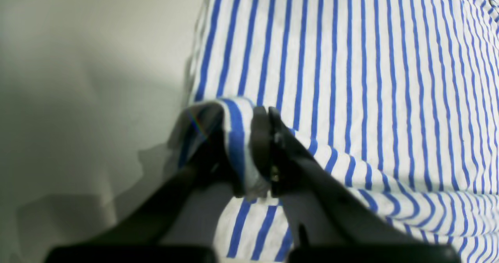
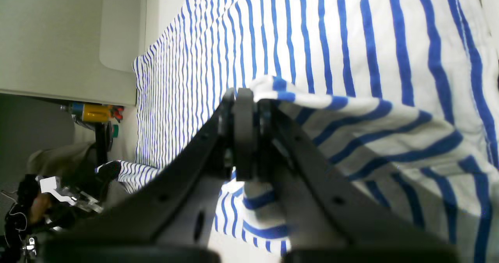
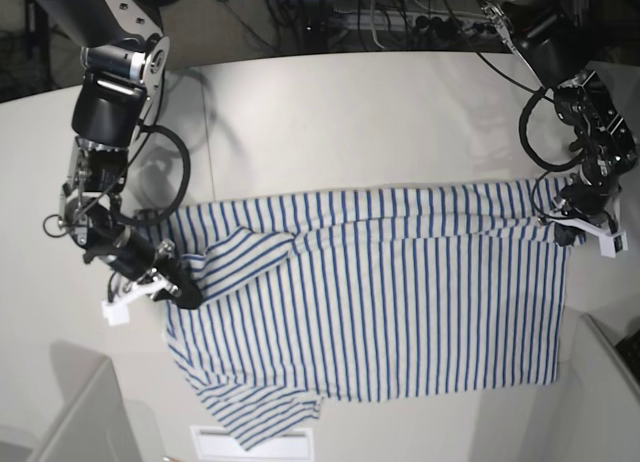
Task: Fold the T-shirt properly
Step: 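Lower the held shoulder edge onto the shirt body with both grippers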
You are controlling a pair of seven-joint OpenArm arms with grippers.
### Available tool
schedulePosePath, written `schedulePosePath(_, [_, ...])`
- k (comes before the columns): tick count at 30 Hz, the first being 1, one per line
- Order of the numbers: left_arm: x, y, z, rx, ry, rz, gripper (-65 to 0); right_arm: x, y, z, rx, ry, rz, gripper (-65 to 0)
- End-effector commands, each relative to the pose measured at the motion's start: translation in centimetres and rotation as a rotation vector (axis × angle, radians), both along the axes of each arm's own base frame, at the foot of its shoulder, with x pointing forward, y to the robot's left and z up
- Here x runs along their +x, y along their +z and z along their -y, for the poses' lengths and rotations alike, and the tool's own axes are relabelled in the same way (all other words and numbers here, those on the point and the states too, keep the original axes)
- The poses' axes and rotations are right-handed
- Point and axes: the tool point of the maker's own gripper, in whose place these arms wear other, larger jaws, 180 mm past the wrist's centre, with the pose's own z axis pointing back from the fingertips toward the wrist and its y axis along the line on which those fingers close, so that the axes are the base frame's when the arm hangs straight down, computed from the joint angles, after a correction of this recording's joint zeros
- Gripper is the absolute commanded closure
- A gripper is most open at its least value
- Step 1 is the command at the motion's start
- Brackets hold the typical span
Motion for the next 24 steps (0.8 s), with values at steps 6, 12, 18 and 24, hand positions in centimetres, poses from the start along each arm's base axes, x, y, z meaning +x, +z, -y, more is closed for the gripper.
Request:
schedulePosePath(6, [1.2,2.5,-1.3,0.039,0.003,0.067,-38.2,1.1,2.1,0.9,0.008,-0.028,0.068,-21.5])
schedulePosePath(12, [2.2,4.1,-1.4,0.041,0.005,0.108,-51.3,0.0,2.7,1.2,-0.026,-0.031,0.102,-21.3])
schedulePosePath(18, [-2.7,5.1,-3.8,0.008,0.103,0.175,-51.8,-3.6,4.3,5.3,-0.026,-0.296,0.091,-21.3])
schedulePosePath(24, [-8.8,3.2,-4.8,-0.122,0.187,0.185,-51.2,-8.3,3.5,7.7,-0.054,-0.439,0.074,-21.3])
